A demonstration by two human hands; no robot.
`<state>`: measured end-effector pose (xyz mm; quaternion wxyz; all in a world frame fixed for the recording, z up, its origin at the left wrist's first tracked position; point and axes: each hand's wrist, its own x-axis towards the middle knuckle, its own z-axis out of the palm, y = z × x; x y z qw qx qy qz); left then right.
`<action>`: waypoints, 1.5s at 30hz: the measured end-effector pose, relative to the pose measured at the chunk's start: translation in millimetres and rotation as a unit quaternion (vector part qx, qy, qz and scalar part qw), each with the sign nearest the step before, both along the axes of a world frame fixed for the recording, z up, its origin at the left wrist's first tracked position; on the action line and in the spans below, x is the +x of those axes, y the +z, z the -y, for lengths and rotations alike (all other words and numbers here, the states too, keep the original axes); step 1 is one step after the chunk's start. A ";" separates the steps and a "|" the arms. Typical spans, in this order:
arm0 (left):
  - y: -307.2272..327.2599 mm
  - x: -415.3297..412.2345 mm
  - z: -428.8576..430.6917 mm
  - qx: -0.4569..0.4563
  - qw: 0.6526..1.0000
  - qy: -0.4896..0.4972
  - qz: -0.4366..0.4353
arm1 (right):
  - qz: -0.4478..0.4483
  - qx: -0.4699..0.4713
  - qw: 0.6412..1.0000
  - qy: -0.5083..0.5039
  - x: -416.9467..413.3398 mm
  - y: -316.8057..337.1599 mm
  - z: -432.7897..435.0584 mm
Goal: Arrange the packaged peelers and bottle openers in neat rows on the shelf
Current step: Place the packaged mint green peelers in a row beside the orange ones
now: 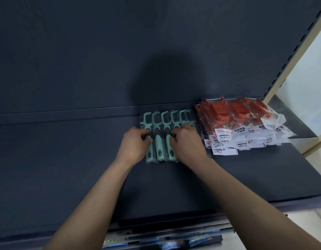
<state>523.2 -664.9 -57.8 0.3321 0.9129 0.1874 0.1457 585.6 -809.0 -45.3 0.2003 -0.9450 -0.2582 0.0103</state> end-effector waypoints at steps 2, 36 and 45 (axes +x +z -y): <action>-2.0 1.6 -0.4 -0.002 1.000 0.005 -0.006 | -0.001 0.007 1.000 0.005 0.3 0.3 1.6; 54.2 -129.0 7.4 0.208 0.969 0.129 0.031 | 0.112 -0.028 0.943 0.312 -67.2 43.4 -28.2; 64.9 -256.0 -70.7 0.235 0.953 0.190 0.024 | 0.107 -0.023 0.928 0.356 -175.5 53.9 -118.4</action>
